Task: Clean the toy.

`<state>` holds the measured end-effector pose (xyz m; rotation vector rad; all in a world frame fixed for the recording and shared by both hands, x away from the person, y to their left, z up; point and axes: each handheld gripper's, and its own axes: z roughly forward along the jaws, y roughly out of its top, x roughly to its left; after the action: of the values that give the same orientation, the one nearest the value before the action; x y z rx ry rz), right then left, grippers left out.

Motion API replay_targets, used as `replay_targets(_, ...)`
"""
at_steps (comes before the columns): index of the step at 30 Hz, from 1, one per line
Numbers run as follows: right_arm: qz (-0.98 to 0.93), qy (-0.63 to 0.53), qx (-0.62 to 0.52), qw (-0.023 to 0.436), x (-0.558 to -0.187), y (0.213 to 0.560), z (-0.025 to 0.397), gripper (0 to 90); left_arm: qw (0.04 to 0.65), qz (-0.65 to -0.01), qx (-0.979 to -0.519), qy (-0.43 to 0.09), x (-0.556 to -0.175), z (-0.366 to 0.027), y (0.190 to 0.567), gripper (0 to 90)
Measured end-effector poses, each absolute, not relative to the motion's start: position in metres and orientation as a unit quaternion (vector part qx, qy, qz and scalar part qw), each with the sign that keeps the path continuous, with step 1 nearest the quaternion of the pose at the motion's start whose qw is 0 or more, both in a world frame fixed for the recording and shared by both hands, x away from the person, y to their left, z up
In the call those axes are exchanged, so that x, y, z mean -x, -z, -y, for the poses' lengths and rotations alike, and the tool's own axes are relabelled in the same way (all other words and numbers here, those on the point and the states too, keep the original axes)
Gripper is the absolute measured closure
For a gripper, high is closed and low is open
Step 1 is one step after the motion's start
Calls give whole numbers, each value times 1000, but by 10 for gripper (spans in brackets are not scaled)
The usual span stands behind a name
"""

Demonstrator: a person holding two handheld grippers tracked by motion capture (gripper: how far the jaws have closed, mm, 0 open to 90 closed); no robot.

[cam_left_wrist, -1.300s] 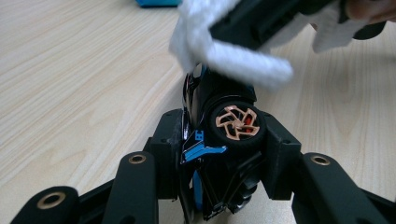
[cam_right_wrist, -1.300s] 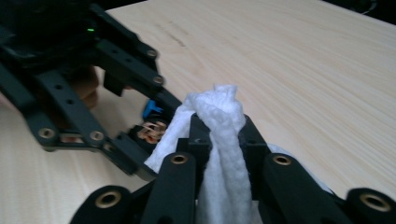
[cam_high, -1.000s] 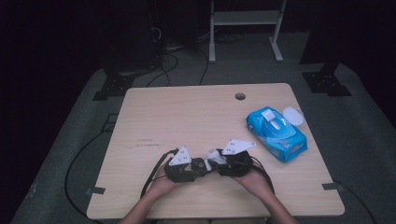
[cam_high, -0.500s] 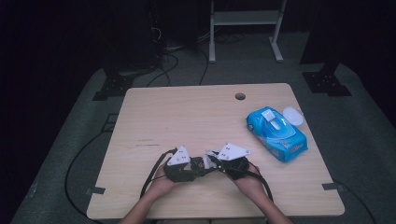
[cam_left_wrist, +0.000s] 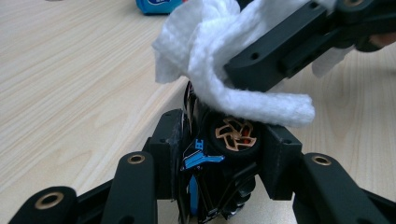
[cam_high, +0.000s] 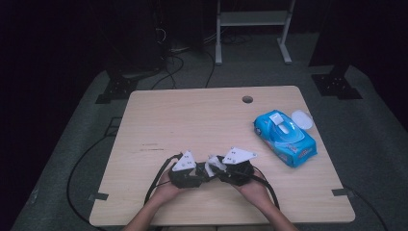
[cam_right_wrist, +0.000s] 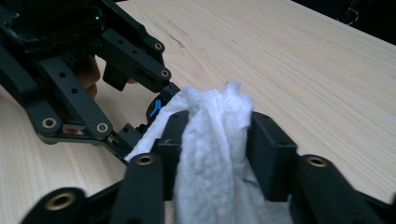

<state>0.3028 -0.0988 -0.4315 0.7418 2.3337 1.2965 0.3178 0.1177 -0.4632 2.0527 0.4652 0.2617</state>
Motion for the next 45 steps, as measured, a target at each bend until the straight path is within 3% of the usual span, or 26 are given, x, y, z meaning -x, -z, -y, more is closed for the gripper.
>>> replay_targets(4, -831, -453, -258, 193, -302, 425, 103, 499, 489, -191, -844, -108, -319, -119, 463, 557)
replay_targets(11, -827, -472, -253, 170, -300, 422, 106, 494, 489, -191, -844, -110, -318, -119, 462, 557)
replay_targets(13, -833, -466, -243, 173, -299, 425, 99, 547, 488, -188, -845, -110, -318, -119, 462, 561)
replay_targets(16, -837, -457, -235, 187, -298, 430, 91, 729, 486, -184, -848, -105, -318, -119, 463, 560)
replay_targets(19, -834, -459, -240, 189, -299, 432, 92, 795, 479, -183, -852, -105, -318, -121, 464, 544)
replay_targets(25, -828, -461, -258, 190, -302, 432, 97, 822, 481, -174, -853, -105, -318, -122, 464, 576)
replay_targets(29, -822, -483, -261, 152, -300, 434, 86, 824, 481, -165, -855, -106, -317, -119, 464, 587)
replay_targets(33, -828, -475, -245, 167, -299, 433, 81, 824, 478, -160, -857, -110, -315, -120, 464, 588)
replay_targets(36, -823, -458, -269, 202, -305, 433, 96, 825, 481, -161, -855, -108, -316, -119, 464, 588)
replay_targets(41, -814, -477, -283, 170, -306, 437, 98, 825, 480, -159, -855, -110, -316, -118, 464, 588)
replay_targets(42, -817, -494, -262, 142, -301, 437, 88, 824, 481, -161, -855, -109, -316, -118, 464, 588)
replay_targets(45, -828, -485, -241, 148, -296, 435, 81, 824, 480, -160, -856, -110, -316, -119, 464, 588)
